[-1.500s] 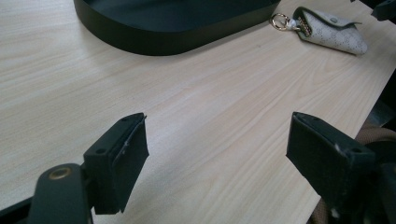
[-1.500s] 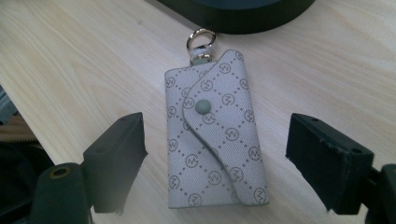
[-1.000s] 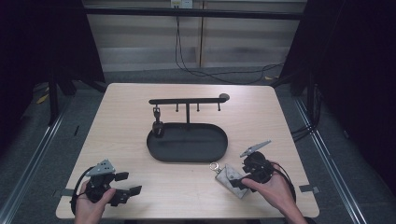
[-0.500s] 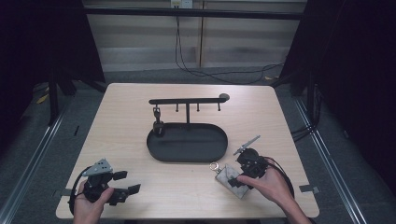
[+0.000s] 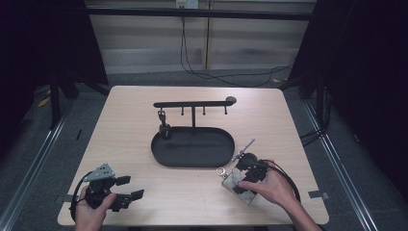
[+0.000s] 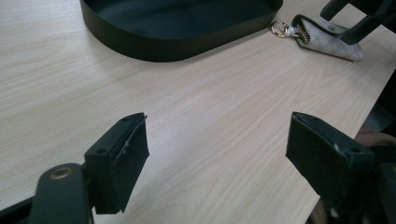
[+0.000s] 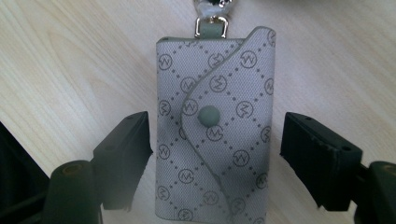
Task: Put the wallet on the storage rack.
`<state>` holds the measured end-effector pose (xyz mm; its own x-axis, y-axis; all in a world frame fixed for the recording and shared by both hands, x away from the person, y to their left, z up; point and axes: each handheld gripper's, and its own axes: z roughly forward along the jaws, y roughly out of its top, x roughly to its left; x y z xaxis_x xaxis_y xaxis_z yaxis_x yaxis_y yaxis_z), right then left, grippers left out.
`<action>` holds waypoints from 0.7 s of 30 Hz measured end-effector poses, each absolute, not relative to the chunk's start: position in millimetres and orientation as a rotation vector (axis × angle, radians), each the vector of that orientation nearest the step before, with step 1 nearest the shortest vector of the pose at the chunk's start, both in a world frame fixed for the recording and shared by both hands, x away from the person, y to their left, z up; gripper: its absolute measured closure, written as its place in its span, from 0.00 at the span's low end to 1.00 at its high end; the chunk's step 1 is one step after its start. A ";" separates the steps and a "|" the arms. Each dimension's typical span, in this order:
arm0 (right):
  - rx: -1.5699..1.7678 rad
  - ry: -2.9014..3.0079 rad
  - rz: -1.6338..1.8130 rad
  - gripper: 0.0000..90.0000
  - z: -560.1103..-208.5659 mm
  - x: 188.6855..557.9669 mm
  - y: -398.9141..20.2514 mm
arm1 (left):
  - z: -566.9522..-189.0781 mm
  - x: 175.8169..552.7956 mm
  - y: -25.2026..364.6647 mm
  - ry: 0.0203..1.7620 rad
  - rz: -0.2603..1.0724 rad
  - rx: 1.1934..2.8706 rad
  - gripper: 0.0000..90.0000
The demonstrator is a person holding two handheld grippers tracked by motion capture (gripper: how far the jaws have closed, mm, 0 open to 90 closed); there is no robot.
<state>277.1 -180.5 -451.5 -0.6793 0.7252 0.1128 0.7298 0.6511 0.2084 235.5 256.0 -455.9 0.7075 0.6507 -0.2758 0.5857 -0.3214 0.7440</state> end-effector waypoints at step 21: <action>-1.226 -2.857 -0.256 0.28 -470.7 281.2 -167.2 | -457.0 236.0 256.2 0.954 0.083 2.022 0.23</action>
